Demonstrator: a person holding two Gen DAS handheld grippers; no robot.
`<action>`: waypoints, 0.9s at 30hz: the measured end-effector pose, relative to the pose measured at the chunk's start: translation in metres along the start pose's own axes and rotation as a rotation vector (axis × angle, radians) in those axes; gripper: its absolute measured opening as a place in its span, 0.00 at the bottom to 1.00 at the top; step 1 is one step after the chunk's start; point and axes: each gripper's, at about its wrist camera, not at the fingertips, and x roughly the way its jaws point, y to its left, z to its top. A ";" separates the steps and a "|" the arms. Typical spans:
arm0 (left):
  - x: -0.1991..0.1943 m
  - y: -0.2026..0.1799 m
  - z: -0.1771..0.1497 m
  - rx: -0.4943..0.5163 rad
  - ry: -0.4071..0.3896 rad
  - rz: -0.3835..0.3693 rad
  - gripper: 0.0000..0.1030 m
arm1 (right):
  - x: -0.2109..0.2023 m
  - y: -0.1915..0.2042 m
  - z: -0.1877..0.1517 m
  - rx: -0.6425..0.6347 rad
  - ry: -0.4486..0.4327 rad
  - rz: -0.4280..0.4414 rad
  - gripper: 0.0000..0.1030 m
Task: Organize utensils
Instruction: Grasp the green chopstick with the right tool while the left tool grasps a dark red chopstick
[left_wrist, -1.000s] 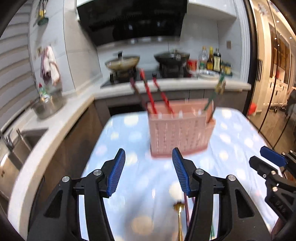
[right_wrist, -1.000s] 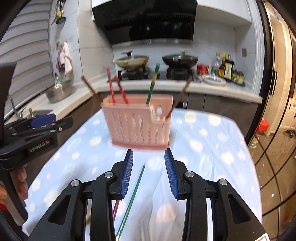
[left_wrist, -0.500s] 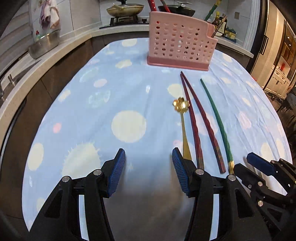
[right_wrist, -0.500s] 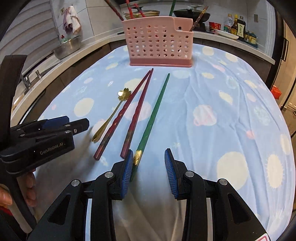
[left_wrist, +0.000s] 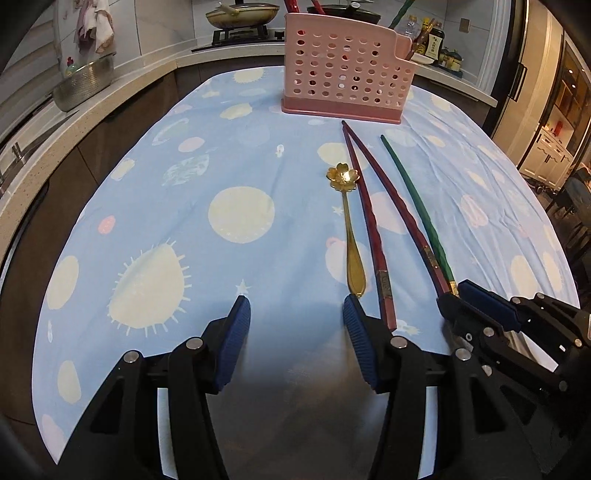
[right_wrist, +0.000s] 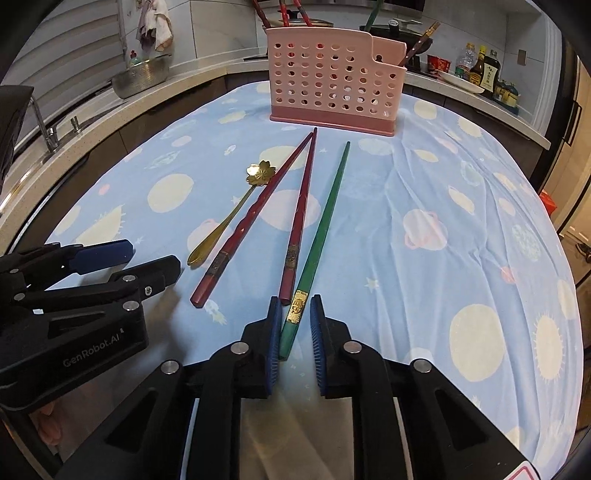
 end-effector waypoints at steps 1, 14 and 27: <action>-0.001 -0.002 0.000 0.003 0.000 -0.006 0.49 | 0.000 -0.002 0.000 0.004 0.000 -0.001 0.10; 0.004 -0.028 0.001 0.046 0.000 -0.048 0.52 | -0.007 -0.026 -0.008 0.077 -0.004 -0.005 0.07; 0.002 -0.053 0.005 0.084 -0.007 -0.107 0.51 | -0.012 -0.051 -0.011 0.147 -0.009 -0.010 0.07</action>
